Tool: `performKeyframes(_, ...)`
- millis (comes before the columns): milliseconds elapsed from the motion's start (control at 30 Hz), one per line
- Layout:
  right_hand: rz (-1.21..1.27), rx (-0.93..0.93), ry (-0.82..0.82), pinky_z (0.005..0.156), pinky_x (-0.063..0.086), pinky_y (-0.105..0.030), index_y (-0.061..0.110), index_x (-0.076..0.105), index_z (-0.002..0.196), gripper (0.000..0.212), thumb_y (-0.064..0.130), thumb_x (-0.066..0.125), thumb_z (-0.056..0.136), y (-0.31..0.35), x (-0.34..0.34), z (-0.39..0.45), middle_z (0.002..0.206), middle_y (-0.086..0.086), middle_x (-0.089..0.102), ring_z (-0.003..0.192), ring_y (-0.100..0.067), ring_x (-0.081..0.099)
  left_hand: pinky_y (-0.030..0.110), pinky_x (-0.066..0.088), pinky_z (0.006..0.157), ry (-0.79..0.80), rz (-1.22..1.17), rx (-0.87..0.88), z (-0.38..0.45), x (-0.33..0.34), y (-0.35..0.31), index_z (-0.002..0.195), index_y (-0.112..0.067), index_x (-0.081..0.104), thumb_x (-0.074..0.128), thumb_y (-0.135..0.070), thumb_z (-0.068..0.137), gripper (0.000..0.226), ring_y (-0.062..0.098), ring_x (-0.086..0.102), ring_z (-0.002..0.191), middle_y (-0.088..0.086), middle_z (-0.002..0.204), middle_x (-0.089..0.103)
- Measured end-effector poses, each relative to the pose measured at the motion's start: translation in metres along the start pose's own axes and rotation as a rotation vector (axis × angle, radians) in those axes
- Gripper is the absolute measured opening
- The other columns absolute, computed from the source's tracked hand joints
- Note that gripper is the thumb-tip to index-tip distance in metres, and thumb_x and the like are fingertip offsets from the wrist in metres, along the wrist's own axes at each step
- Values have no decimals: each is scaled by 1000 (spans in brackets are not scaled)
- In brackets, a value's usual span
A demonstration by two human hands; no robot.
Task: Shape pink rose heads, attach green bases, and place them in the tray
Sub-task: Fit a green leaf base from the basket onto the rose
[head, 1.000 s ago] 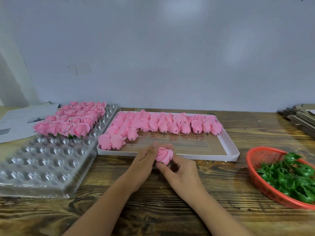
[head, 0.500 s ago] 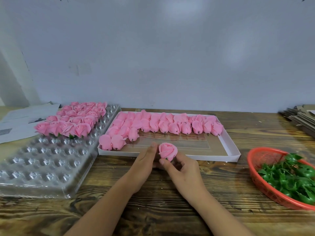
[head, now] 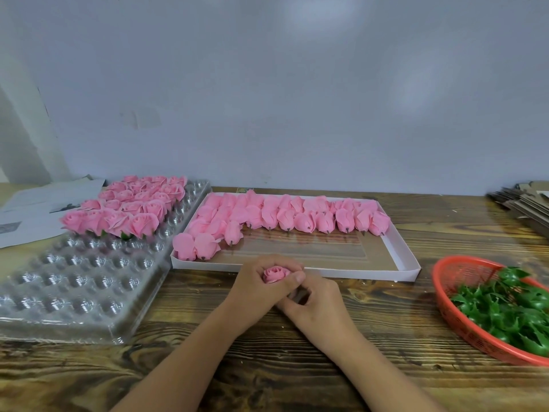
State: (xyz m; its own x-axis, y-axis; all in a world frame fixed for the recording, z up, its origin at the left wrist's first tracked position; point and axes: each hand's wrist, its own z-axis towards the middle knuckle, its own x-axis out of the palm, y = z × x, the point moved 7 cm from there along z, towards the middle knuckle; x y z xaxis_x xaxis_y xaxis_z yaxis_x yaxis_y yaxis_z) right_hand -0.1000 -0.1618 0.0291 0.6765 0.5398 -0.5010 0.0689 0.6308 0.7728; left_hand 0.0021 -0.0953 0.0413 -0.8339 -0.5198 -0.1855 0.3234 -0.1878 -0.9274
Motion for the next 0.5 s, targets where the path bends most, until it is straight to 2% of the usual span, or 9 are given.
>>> performKeyframes(67, 13, -2, -3, 62, 47, -11, 48, 63, 83, 21, 32, 77, 82, -1, 0, -1, 76, 19, 68, 76, -4, 64, 18, 55, 82, 15, -10, -35, 0, 2, 0, 86, -33, 80, 79, -9, 86, 24, 11, 72, 97, -5, 100, 78)
performKeyframes(133, 18, -12, -16, 65, 49, -12, 52, 62, 83, 25, 31, 76, 83, 0, -3, 0, 81, 21, 69, 79, -2, 65, 21, 56, 84, 42, -47, -90, 0, 4, 4, 93, -29, 79, 83, -22, 81, 14, 13, 72, 100, -3, 102, 78)
performKeyframes(233, 20, -34, -45, 69, 46, -5, 57, 60, 84, 31, 29, 74, 84, 5, -6, 0, 85, 36, 66, 84, 7, 65, 23, 56, 86, 91, -65, -192, -1, 7, 13, 102, -29, 76, 81, -46, 66, 40, 14, 70, 103, -3, 103, 77)
performKeyframes(333, 43, -10, -90, 72, 44, -3, 57, 61, 92, 20, 44, 65, 78, 7, -8, -1, 89, 42, 65, 88, 12, 63, 15, 52, 82, 165, -125, -236, -2, 12, 13, 105, -35, 75, 82, -43, 67, 39, 8, 70, 103, -6, 106, 76)
performKeyframes(400, 68, 22, -132, 68, 44, -4, 54, 62, 90, 17, 52, 63, 73, 3, -11, 0, 87, 39, 66, 83, 11, 63, 13, 51, 82, 194, -142, -221, -3, 14, 10, 104, -37, 74, 82, -39, 72, 33, 6, 70, 103, -7, 106, 76)
performKeyframes(433, 82, 40, -145, 67, 46, -7, 53, 63, 88, 17, 51, 66, 72, 0, -12, 1, 87, 34, 69, 81, 8, 64, 13, 51, 82, 195, -141, -209, -3, 14, 9, 104, -38, 74, 82, -37, 73, 32, 7, 70, 103, -7, 107, 76)
performKeyframes(500, 88, 72, -157, 66, 49, -11, 49, 66, 87, 20, 38, 77, 75, -6, -13, 1, 84, 23, 72, 81, 2, 66, 14, 52, 84, 170, -131, -181, -2, 11, 6, 106, -40, 73, 83, -37, 73, 34, 7, 69, 105, -8, 109, 76)
